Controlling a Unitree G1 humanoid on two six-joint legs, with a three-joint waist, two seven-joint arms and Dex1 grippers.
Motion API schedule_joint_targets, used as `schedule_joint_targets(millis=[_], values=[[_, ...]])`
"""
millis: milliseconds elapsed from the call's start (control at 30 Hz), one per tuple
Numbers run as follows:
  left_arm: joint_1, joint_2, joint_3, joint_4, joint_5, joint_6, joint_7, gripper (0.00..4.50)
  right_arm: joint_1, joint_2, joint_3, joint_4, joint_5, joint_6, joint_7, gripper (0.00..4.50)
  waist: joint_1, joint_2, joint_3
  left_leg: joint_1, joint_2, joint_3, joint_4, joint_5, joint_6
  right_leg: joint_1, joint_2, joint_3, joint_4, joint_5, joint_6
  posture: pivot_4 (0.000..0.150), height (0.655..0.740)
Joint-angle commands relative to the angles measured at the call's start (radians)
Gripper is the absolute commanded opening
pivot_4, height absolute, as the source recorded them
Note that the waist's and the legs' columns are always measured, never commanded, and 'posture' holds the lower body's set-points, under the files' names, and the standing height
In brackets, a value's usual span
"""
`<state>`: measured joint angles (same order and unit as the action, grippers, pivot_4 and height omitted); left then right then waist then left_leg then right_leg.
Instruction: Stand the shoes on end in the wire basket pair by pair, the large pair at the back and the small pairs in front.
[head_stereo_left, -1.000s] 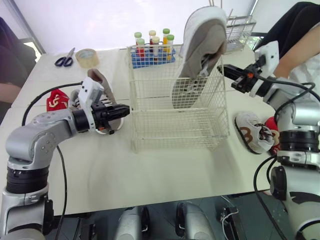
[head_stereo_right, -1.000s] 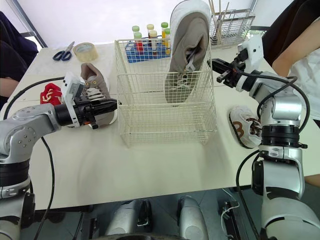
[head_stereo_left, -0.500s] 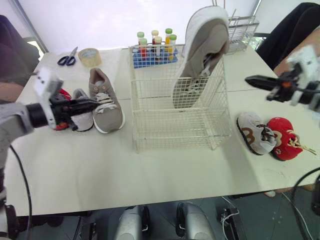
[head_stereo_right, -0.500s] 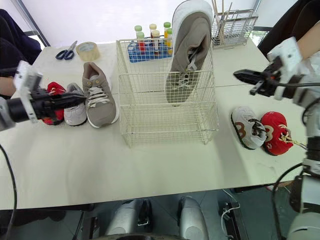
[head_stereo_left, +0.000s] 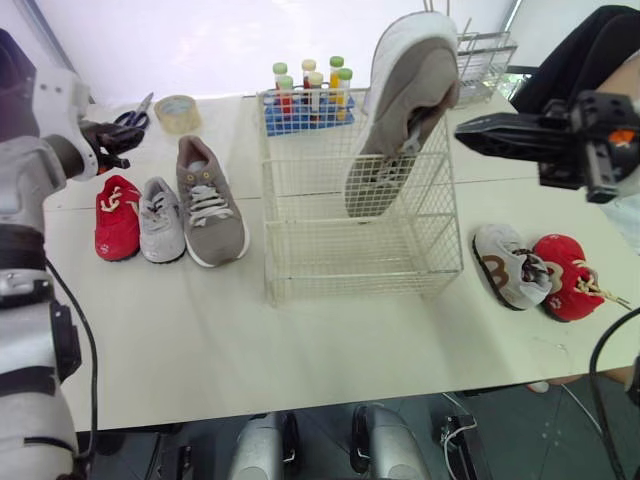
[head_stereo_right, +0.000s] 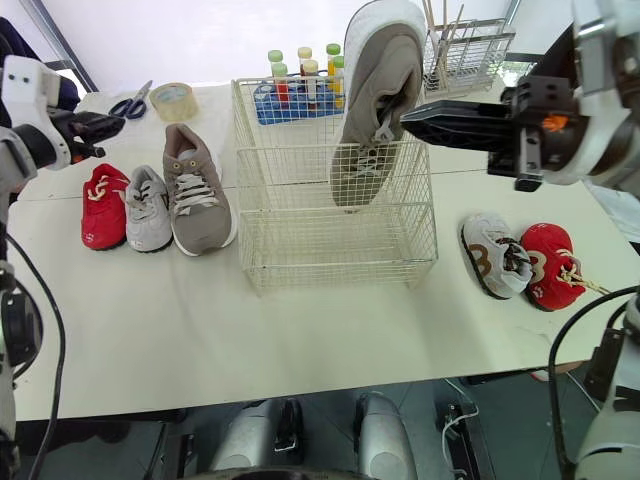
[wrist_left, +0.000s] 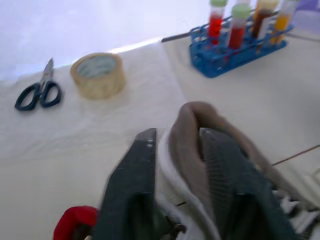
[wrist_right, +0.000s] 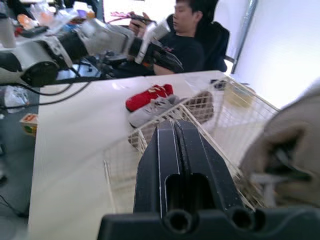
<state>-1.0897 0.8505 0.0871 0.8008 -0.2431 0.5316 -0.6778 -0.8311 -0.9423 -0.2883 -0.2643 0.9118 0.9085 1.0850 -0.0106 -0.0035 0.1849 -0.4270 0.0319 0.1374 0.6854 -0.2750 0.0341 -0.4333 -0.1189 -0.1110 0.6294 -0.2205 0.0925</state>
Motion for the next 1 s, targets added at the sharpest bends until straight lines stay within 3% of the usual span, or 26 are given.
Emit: schedule_joint_targets(millis=[33,67,100,400,833,933,1000], values=[[-0.098,-0.010,-0.008,0.119,0.064,-0.076,0.022,3.95,-0.022,0.008,-0.007,-0.028,0.015,-0.019,-0.039,0.00,0.002,-0.002,0.001,0.000,0.000,0.000,0.000,0.000,0.000,0.000,0.000,0.000,0.000,0.000,0.000,0.150,0.7400],[-0.116,-0.021,-0.013,0.149,0.077,-0.080,0.028,4.40,-0.018,0.008,-0.002,-0.031,0.010,-0.025,-0.043,0.00,0.004,-0.003,0.001,-0.001,0.000,0.000,0.000,0.000,0.000,0.000,0.000,0.000,0.000,0.000,0.000,0.150,0.7400],[-0.132,-0.032,-0.014,0.179,0.086,-0.084,0.033,4.46,-0.015,0.008,0.003,-0.034,0.006,-0.029,-0.046,0.00,0.004,-0.003,0.001,-0.001,0.000,0.000,0.000,0.000,0.000,-0.001,0.000,0.000,0.000,0.000,0.000,0.150,0.7400],[-0.215,-0.126,0.030,0.396,0.108,-0.104,0.148,4.46,-0.024,0.003,0.018,-0.054,0.037,-0.036,-0.070,0.00,-0.002,-0.005,0.003,-0.001,0.000,0.000,0.000,0.000,0.000,-0.001,0.000,0.000,0.000,0.000,0.000,0.150,0.7400],[-0.230,-0.201,0.070,0.502,0.140,-0.155,0.281,4.46,0.002,-0.036,-0.009,-0.121,0.127,-0.006,-0.093,0.00,0.000,-0.006,0.002,0.000,0.000,0.000,0.000,0.000,0.000,-0.001,0.000,0.000,0.001,0.000,0.000,0.150,0.7400],[-0.225,-0.209,0.103,0.516,0.124,-0.143,0.308,3.64,0.007,-0.041,-0.009,-0.122,0.125,-0.010,-0.099,0.00,-0.001,-0.006,0.002,0.000,0.000,0.000,0.000,0.000,0.000,-0.001,0.000,0.000,0.001,0.000,0.000,0.150,0.7400],[-0.222,-0.214,0.129,0.524,0.112,-0.132,0.323,2.80,0.007,-0.041,-0.007,-0.121,0.124,-0.012,-0.102,0.00,-0.001,-0.007,0.002,0.000,0.000,0.000,0.000,0.000,0.000,-0.001,0.000,0.000,0.001,0.000,0.000,0.150,0.7400]])
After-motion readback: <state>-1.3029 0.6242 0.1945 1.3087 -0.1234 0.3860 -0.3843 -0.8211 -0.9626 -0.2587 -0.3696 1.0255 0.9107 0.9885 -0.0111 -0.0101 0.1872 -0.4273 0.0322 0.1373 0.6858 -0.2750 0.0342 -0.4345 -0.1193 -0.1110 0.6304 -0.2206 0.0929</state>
